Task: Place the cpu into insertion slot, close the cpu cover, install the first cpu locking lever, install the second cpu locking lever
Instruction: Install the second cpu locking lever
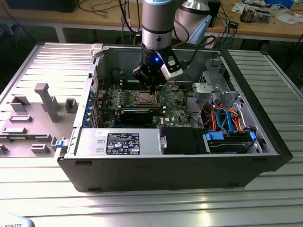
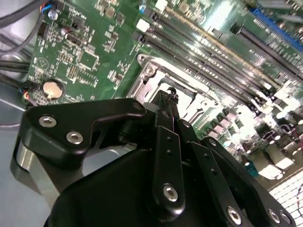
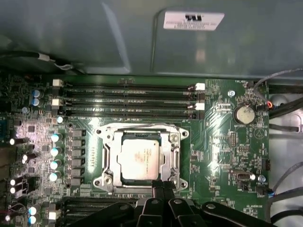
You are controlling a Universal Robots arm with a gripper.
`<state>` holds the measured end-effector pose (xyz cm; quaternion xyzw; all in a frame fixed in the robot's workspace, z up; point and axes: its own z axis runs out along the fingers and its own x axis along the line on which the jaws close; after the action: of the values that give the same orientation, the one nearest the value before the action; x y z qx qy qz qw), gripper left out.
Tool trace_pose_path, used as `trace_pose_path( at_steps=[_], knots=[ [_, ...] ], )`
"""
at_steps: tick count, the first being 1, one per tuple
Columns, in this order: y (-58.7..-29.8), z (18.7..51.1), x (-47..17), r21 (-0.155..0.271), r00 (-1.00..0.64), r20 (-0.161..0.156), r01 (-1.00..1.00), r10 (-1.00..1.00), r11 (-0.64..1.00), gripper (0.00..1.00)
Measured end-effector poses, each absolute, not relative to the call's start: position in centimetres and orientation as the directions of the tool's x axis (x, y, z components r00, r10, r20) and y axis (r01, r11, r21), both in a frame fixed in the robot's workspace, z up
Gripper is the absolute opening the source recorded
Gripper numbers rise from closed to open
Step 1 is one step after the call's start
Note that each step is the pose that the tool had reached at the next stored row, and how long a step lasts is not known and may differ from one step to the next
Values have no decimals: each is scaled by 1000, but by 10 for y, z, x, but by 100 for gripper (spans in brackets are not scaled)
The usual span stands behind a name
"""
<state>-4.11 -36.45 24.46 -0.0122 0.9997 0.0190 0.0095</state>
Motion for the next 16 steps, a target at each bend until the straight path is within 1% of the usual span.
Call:
trace_pose_path(
  at_steps=[2, 16],
  knots=[
    [-369, 244, -41, 39, -1000, -19, -25, -24, 999, 11],
    [-369, 244, -41, 39, -1000, -19, -25, -24, 999, 11]
  ],
)
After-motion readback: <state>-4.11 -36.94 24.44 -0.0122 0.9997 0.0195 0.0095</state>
